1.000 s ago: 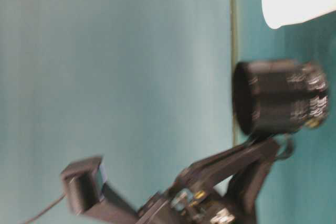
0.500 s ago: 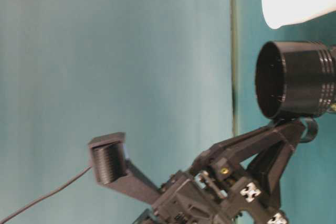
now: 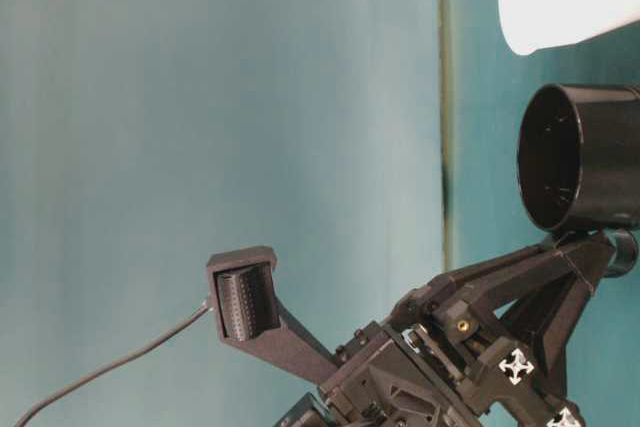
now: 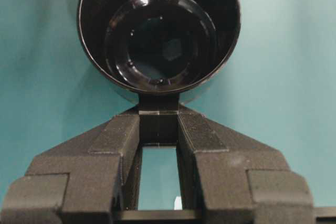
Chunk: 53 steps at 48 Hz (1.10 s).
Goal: Put the paper cup into the moved cup holder.
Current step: 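Slide the cup holder right toward the white paper cup, then release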
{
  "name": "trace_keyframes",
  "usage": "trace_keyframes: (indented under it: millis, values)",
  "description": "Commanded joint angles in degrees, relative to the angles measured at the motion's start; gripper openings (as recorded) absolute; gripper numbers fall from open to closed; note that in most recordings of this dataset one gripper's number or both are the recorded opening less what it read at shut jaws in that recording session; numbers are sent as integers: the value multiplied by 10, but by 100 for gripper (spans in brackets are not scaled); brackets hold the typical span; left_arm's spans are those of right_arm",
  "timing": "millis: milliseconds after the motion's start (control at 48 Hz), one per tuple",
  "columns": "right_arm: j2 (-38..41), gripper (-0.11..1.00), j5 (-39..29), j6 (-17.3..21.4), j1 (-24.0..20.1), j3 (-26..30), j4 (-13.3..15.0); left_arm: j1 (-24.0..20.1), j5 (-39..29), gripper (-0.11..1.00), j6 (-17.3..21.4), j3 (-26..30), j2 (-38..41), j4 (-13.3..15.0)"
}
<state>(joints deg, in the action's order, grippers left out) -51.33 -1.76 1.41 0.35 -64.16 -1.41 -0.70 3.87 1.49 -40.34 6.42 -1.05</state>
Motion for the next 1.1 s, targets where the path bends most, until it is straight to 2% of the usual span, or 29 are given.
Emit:
trace_keyframes:
  millis: [0, 104, 167, 375, 479, 583, 688, 813, 1084]
  values:
    - [3, 2, 2, 5, 0, 12, -1, -4, 6, 18, -1, 8, -1, -1]
    - [4, 2, 2, 5, 0, 12, -1, -4, 5, 19, -2, 9, 0, -1]
    - [3, 2, 2, 5, 0, 12, -1, -4, 5, 24, -1, 8, 0, -1]
    - [5, 1, 2, 5, 0, 12, -1, -4, 5, 74, -1, 4, -1, -1]
    - [8, 1, 2, 8, 0, 12, -1, -4, 6, 89, 0, 5, -1, -1]
    - [14, 1, -3, 20, 0, 12, -1, -4, 5, 89, -1, 5, -2, -1]
    - [19, 1, -14, 50, 0, 18, -1, -4, 0, 88, -1, 2, -7, -1]
    - [23, 1, -38, 80, 1, 29, -1, -2, -18, 88, -1, -11, -47, -1]
    - [43, 1, -88, 93, 10, 48, -1, -2, -25, 88, -1, -54, -138, -1]
